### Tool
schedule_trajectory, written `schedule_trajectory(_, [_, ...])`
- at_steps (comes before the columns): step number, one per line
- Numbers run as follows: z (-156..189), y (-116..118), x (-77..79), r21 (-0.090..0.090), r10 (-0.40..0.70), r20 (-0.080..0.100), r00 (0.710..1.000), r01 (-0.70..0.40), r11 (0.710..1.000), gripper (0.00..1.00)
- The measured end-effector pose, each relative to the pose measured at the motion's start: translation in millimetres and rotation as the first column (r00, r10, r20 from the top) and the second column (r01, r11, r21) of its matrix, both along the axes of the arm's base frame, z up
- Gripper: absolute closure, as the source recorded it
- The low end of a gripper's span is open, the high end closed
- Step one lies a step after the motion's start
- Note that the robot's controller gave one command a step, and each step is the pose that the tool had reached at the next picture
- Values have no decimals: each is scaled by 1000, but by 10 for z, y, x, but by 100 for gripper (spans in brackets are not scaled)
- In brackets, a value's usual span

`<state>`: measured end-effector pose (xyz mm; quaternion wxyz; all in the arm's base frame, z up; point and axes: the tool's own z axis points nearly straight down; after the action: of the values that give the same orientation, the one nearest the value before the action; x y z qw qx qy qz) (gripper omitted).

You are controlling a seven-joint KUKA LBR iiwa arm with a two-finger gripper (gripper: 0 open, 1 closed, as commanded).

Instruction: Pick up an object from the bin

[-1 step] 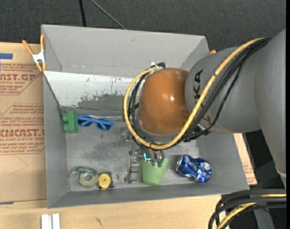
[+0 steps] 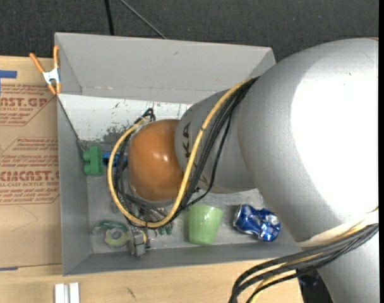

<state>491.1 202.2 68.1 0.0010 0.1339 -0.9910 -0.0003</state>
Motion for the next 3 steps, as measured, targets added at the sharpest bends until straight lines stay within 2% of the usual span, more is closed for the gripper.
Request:
schedule_trajectory(1, [328,428,-24,3,88,5,996,-88,996,0])
schedule_trajectory(2, [337,23,-95,-1,234,1,972,-234,972,0])
schedule_trajectory(3, [24,472,-39,2,175,13,984,-175,984,0])
